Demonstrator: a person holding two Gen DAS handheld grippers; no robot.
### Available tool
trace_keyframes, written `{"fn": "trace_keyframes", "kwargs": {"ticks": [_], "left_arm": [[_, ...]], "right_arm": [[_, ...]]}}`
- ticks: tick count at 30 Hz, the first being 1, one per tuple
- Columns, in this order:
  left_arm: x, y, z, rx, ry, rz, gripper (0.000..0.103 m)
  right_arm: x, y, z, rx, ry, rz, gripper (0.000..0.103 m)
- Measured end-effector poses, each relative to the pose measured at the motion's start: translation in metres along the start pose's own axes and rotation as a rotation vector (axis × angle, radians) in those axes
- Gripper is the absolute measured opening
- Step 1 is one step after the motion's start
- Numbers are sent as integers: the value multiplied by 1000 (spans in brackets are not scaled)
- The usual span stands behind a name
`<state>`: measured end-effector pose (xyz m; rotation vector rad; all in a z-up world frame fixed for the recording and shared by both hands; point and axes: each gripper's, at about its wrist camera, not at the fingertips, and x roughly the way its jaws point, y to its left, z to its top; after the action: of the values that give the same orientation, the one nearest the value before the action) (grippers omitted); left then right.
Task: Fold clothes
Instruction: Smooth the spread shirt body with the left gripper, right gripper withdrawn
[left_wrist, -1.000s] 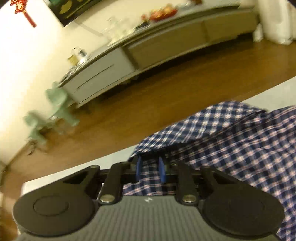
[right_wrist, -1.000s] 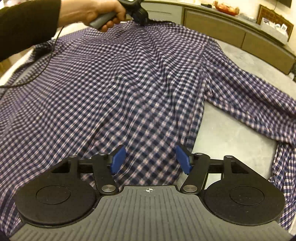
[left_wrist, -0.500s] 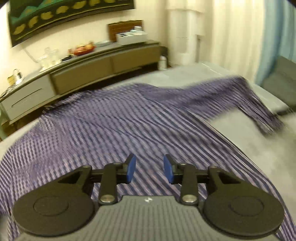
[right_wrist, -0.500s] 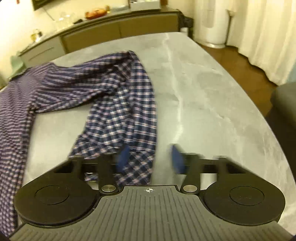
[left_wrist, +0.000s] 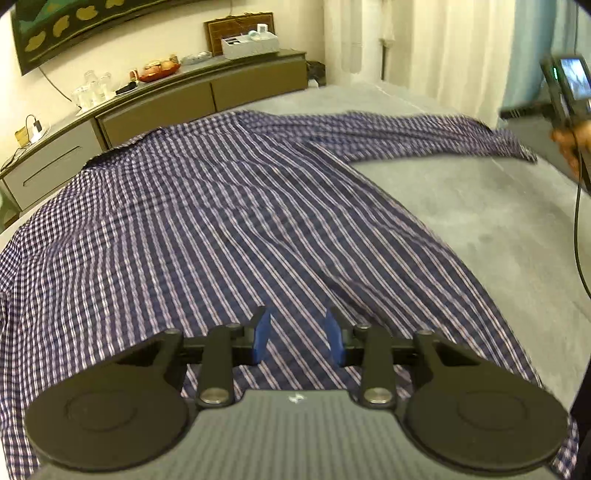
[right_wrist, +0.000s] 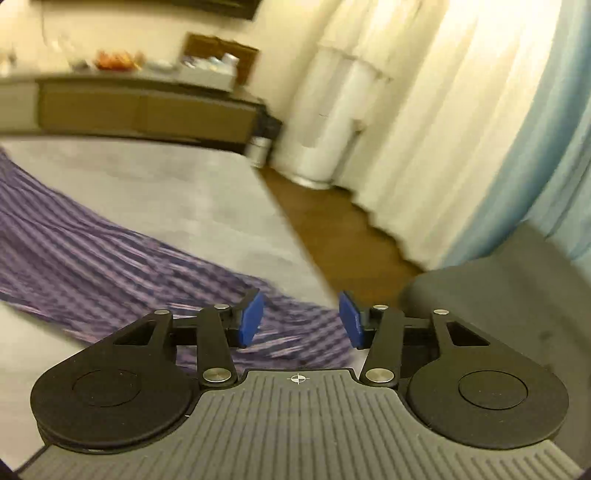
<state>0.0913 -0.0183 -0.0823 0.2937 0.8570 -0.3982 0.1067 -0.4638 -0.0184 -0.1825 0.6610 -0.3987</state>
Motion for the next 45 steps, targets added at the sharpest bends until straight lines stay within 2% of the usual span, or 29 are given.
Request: {"fn": "trace_keyframes", "kwargs": {"ticks": [2, 3, 4, 6, 7, 8, 10, 12, 14, 16, 17, 18, 21, 24, 25, 26, 27, 29, 31, 32, 34, 35, 37, 38, 40, 41, 43, 44, 45], "left_arm": [[4, -16, -6, 16, 19, -28, 34], [6, -22, -9, 25, 28, -36, 34], [6, -28, -11, 34, 31, -56, 34], [3, -43, -17, 52, 33, -112, 33], [-2, -45, -18, 52, 26, -133, 33], [-10, -42, -20, 38, 7, -141, 34], [-29, -27, -24, -11, -39, -137, 35], [-49, 0, -34, -93, -77, -79, 35], [-65, 31, -51, -167, -95, -6, 35], [-73, 62, -73, -228, -70, 62, 35], [-76, 75, -83, -249, -54, 98, 35], [-79, 86, -94, -260, -37, 137, 35], [-83, 114, -126, -284, 26, 219, 35], [-96, 135, -158, -307, 34, 289, 47], [-101, 142, -165, -319, 39, 319, 47], [-106, 149, -171, -327, 47, 360, 47], [-110, 153, -176, -331, 55, 399, 43], [-124, 155, -182, -317, 44, 410, 40], [-142, 140, -180, -268, -7, 363, 40], [-153, 131, -181, -225, -38, 327, 42], [-165, 111, -183, -137, -79, 266, 52], [-164, 102, -184, -100, -79, 251, 55], [-154, 91, -190, -45, -55, 262, 55], [-146, 89, -194, -38, -34, 278, 55], [-140, 98, -200, -117, -12, 277, 56], [-137, 103, -203, -165, -4, 272, 57], [-141, 113, -204, -258, 24, 251, 57], [-144, 119, -203, -285, 33, 247, 54], [-149, 122, -200, -298, 30, 241, 51]], "right_arm": [[-1, 6, -5, 39, 24, 165, 51], [4, 11, -9, 30, 63, 182, 50], [9, 16, -12, 10, 94, 179, 48], [7, 27, -15, -81, 98, 64, 47], [-4, 30, -13, -80, 91, 66, 48], [-21, 33, -10, -41, 74, 126, 49], [-68, 50, -9, 24, 31, 339, 51], [-118, 82, -26, -22, -6, 556, 57], [-166, 115, -44, -74, -35, 756, 57], [-190, 156, -68, -165, -2, 832, 52], [-200, 176, -80, -216, 16, 854, 45], [-202, 191, -89, -276, 39, 826, 40], [-193, 203, -103, -380, 105, 693, 39], [-179, 179, -102, -331, 109, 530, 39], [-175, 171, -102, -315, 110, 465, 41], [-171, 165, -104, -309, 105, 377, 42], [-169, 160, -106, -305, 99, 298, 41], [-178, 152, -109, -299, 74, 215, 41], [-213, 142, -111, -254, 26, 323, 43], [-233, 137, -114, -243, 8, 396, 52], [-271, 136, -126, -284, 0, 548, 61], [-282, 140, -131, -312, -6, 599, 65], [-290, 151, -138, -350, -22, 657, 66], [-285, 159, -143, -358, -11, 674, 66], [-263, 171, -149, -347, 56, 671, 61], [-253, 169, -150, -324, 109, 649, 55], [-236, 163, -150, -282, 210, 602, 58], [-233, 160, -146, -292, 228, 564, 56], [-235, 161, -145, -360, 201, 491, 55]]}}
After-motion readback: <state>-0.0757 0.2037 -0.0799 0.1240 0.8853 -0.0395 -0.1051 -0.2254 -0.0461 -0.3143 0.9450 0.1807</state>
